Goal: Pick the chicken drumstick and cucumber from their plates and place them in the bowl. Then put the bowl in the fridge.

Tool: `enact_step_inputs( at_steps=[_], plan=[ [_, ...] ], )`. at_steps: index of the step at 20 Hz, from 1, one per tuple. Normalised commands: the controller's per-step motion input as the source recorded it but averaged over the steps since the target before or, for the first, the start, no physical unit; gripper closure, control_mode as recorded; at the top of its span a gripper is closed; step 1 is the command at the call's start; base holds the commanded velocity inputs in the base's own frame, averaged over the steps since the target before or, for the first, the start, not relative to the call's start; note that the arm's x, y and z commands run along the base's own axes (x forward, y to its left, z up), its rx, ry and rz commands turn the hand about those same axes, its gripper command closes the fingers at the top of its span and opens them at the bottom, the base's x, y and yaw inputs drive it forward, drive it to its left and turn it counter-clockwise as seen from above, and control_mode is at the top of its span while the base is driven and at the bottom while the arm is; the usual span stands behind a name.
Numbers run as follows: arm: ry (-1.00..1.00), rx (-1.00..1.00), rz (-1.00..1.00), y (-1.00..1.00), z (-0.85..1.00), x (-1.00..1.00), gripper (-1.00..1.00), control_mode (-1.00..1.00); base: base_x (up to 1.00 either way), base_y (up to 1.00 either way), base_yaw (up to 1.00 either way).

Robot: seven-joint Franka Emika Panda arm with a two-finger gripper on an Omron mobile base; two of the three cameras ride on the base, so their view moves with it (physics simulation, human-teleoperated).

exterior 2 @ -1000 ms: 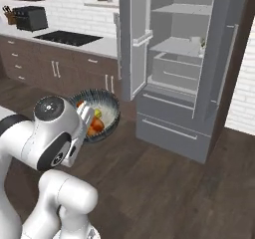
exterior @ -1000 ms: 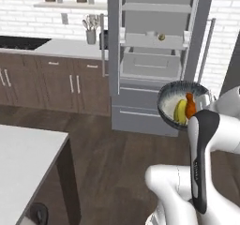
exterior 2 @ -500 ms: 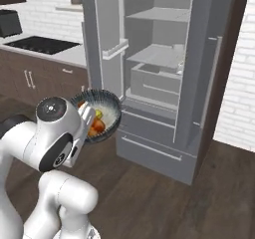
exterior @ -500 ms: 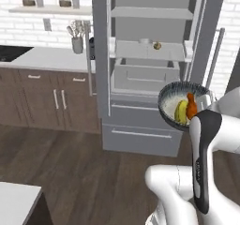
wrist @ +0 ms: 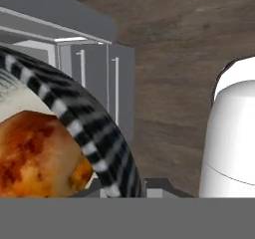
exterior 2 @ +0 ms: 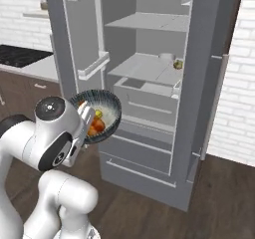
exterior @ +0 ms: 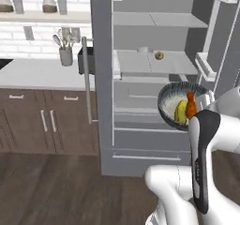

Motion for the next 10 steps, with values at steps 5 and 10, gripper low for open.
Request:
enact_step_inputs(
  at_steps=[5,10],
  plan=[
    [0.0,0.0,0.0,0.0,0.0,0.0,1.0,1.0,1.0,0.26,-0.29],
    [0.0,0.0,0.0,0.0,0.0,0.0,1.0,1.0,1.0,0.22,-0.39]
  ],
)
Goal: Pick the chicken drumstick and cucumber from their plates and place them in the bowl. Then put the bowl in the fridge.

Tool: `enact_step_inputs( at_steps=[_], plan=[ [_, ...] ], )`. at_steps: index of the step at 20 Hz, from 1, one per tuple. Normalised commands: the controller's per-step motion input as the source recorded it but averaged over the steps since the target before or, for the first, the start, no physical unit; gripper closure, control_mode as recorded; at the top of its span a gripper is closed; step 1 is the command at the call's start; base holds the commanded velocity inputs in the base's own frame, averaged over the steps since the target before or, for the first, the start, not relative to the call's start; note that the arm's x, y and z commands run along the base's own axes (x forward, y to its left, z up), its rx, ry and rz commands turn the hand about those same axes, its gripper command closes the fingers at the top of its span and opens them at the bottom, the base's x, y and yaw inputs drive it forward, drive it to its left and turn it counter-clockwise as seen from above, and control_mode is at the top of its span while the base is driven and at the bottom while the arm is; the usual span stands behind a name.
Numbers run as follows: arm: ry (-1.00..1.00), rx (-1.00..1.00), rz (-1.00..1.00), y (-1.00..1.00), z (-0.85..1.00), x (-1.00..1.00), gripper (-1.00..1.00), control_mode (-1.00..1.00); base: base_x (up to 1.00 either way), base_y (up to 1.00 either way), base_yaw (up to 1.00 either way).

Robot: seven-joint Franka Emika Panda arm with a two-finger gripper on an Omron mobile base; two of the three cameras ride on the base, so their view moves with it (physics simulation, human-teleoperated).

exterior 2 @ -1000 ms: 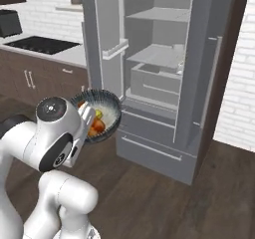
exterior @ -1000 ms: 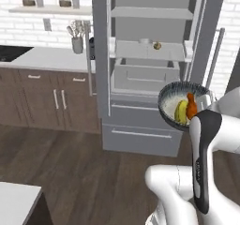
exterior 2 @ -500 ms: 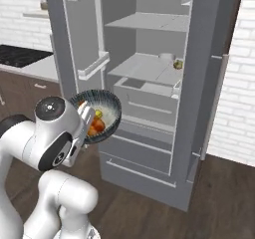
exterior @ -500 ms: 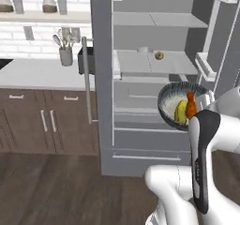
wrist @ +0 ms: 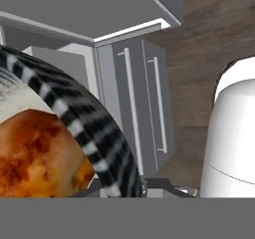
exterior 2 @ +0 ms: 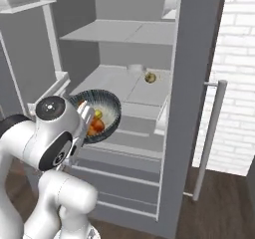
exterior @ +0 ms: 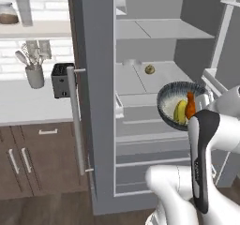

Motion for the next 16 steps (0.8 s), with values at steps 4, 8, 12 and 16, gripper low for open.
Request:
enact_step_inputs(
  at_steps=[4,8,12,16],
  plan=[
    [0.0,0.0,0.0,0.0,0.0,0.0,1.0,1.0,0.48,0.09,-0.33],
    [0.0,0.0,0.0,0.0,0.0,0.0,1.0,1.0,0.57,0.08,-0.03],
    [0.0,0.0,0.0,0.0,0.0,0.0,1.0,1.0,0.85,-0.02,0.08],
    [0.0,0.0,0.0,0.0,0.0,0.0,1.0,1.0,0.62,-0.01,0.15]
  ],
)
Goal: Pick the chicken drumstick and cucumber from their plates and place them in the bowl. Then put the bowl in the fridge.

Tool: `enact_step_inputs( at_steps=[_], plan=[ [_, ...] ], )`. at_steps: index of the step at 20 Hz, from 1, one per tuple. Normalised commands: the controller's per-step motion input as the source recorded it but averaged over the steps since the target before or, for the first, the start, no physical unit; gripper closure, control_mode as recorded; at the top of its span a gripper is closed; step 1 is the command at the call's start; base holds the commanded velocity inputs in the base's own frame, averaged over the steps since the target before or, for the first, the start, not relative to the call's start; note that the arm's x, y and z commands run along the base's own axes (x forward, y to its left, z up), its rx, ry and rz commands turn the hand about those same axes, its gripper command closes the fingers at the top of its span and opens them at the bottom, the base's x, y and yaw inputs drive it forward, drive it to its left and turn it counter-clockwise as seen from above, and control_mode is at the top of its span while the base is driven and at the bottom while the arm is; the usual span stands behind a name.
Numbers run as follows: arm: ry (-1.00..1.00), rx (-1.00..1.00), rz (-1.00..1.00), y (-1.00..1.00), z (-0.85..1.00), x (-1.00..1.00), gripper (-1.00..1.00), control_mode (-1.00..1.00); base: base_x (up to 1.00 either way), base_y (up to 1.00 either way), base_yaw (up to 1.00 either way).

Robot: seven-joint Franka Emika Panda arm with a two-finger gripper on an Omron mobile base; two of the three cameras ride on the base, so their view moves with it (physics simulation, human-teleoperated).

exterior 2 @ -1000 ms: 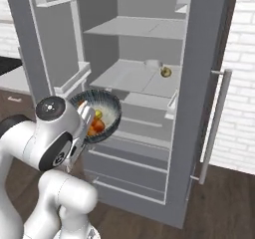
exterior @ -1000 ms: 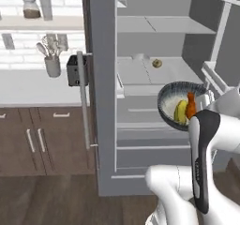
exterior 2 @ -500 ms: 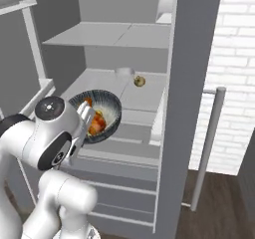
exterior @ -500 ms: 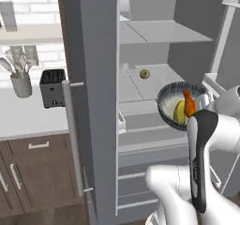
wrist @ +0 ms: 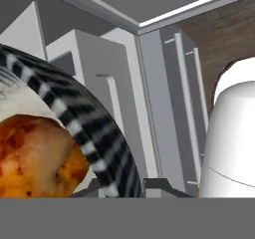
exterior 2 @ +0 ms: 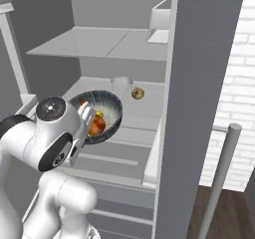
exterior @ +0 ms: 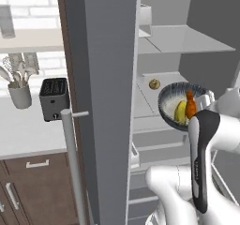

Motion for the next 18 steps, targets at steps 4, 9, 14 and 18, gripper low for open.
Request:
enact_step_inputs(
  at_steps=[4,9,14,18],
  plan=[
    [0.05,0.0,0.07,0.0,0.0,0.72,1.0,-1.0,0.0,0.0,0.0],
    [0.06,0.0,0.03,0.0,0.0,0.97,1.0,-1.0,0.0,0.0,0.0],
    [0.15,0.0,0.04,0.0,-0.08,1.0,1.0,-1.0,0.0,0.0,0.0],
    [0.02,0.0,0.02,0.0,-0.12,0.82,1.0,-1.0,0.0,0.0,0.0]
  ],
)
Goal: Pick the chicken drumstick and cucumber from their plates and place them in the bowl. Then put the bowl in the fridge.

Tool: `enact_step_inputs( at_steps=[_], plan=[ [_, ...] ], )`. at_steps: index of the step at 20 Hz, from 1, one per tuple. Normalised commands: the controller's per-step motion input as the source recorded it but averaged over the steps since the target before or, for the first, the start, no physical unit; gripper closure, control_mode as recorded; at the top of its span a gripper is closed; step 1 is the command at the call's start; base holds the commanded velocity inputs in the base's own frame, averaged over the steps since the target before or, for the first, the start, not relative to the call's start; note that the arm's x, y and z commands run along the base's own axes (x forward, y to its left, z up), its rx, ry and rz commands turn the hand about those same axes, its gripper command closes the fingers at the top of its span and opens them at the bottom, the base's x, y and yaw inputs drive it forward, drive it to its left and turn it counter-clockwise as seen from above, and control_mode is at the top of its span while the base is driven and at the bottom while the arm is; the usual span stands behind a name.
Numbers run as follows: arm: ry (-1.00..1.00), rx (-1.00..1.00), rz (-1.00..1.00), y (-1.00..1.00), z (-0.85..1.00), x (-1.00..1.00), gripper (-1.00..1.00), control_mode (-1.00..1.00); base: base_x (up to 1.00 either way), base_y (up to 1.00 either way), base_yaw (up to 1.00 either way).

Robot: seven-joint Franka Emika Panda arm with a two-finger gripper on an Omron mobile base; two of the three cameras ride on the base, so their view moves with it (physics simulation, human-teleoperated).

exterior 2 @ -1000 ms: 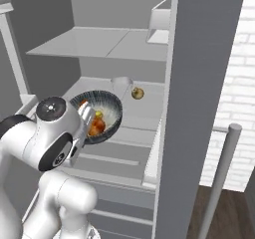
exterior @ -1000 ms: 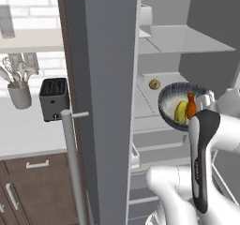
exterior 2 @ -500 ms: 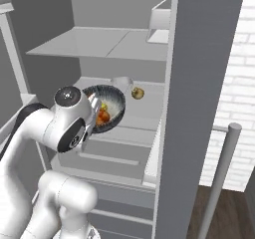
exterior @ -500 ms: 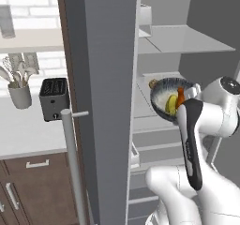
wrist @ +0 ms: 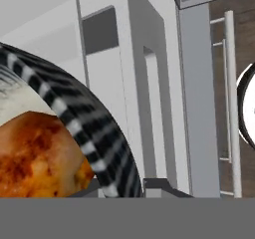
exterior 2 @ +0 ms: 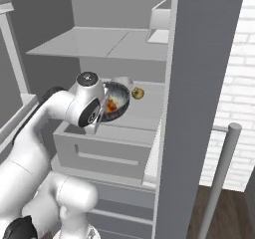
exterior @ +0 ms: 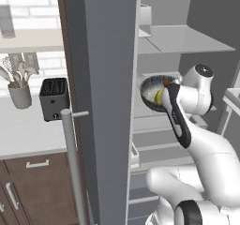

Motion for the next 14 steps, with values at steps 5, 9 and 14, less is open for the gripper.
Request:
enact_step_inputs(
  at_steps=[5,9,14],
  plan=[
    [-0.03,0.02,0.0,0.0,-0.32,0.69,1.0,-1.0,0.0,0.0,0.0],
    [0.0,0.01,0.0,0.0,-0.39,0.65,1.0,-1.0,0.0,0.0,0.0],
    [0.0,0.0,0.0,0.0,-0.45,0.5,1.0,-1.0,0.0,0.0,0.0]
  ],
)
